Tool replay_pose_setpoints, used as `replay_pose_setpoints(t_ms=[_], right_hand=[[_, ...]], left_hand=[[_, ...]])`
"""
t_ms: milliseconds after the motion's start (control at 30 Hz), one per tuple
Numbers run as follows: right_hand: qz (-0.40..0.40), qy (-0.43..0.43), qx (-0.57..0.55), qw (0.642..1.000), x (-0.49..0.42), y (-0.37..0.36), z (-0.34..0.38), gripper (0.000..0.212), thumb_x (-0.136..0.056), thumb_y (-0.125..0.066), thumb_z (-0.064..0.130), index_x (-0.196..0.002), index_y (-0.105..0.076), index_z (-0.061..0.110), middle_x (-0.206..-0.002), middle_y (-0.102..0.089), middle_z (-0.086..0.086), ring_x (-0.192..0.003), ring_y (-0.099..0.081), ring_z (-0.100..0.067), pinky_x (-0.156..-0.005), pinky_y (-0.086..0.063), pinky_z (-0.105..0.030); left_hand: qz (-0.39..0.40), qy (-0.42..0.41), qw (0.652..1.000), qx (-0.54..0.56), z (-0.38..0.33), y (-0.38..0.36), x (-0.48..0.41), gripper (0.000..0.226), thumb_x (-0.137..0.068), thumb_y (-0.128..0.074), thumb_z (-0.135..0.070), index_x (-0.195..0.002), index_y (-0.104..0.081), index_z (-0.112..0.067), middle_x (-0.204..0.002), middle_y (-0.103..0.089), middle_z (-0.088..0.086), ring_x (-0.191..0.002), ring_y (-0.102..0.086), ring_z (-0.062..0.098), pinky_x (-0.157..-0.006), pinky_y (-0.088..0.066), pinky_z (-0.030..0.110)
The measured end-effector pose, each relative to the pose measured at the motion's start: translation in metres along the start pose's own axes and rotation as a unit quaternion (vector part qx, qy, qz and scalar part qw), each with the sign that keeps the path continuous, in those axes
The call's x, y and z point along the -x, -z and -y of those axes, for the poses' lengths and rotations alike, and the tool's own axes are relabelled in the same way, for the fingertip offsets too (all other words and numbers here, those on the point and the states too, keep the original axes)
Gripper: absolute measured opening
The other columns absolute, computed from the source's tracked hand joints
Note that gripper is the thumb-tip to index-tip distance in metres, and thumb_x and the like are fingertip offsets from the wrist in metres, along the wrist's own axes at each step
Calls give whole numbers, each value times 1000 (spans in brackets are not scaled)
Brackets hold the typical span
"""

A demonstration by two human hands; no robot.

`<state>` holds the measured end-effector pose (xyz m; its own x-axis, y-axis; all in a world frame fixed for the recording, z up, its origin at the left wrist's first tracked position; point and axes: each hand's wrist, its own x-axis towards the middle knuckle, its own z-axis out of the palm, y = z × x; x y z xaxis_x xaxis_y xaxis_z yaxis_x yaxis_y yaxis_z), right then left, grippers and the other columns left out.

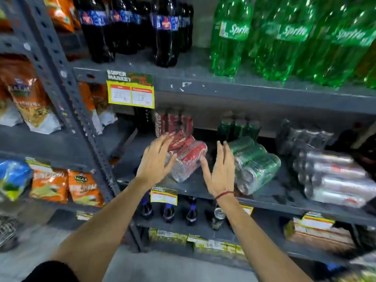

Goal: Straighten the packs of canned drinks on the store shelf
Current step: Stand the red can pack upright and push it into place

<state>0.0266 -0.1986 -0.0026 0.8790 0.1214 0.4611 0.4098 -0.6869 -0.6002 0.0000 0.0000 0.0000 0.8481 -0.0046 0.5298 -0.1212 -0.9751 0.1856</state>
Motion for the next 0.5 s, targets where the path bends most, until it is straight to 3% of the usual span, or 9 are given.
replay_pose_setpoints(t_ms=[100,233,300,367,500], right_hand=[[128,-194,-116,966,-22,-24,-3,77,-91,-47,52,-147,-18,8,-154,-24,-18,-142,-24,-32,-114,-23,-41],[195,-436,-308,823,-45,-63,-5,102,-64,-61,76,-140,-36,13,-140,-49,-10,-126,-47,-31,-104,-40,-46],[193,-477,-380,769,-51,-91,-22,120,-39,-68,85,-135,-43,18,-129,-59,-6,-115,-57,-29,-97,-47,-47],[190,-494,-417,739,-52,-110,-32,122,-30,-75,81,-131,-47,18,-121,-65,-6,-107,-64,-28,-96,-49,-50],[174,-495,-440,729,-53,-101,-10,99,-48,-81,62,-125,-49,9,-114,-68,-12,-99,-67,-29,-96,-51,-49]], left_hand=[[52,122,990,55,16,-13,-35,58,-94,-39,-41,-141,-37,-6,-147,-38,17,-133,-39,35,-103,-37,51],[148,219,961,78,37,-31,-87,52,-95,-46,-38,-136,-42,-6,-139,-45,22,-126,-45,39,-101,-39,50],[206,247,937,135,46,-38,-105,48,-95,-46,-40,-129,-50,-6,-132,-53,23,-120,-52,40,-100,-42,45],[252,257,920,155,54,-45,-113,49,-96,-43,-43,-127,-53,-6,-129,-58,22,-117,-55,38,-96,-43,38],[253,274,920,125,61,-57,-117,65,-92,-36,-60,-121,-59,-7,-123,-62,19,-112,-59,36,-89,-43,35]])
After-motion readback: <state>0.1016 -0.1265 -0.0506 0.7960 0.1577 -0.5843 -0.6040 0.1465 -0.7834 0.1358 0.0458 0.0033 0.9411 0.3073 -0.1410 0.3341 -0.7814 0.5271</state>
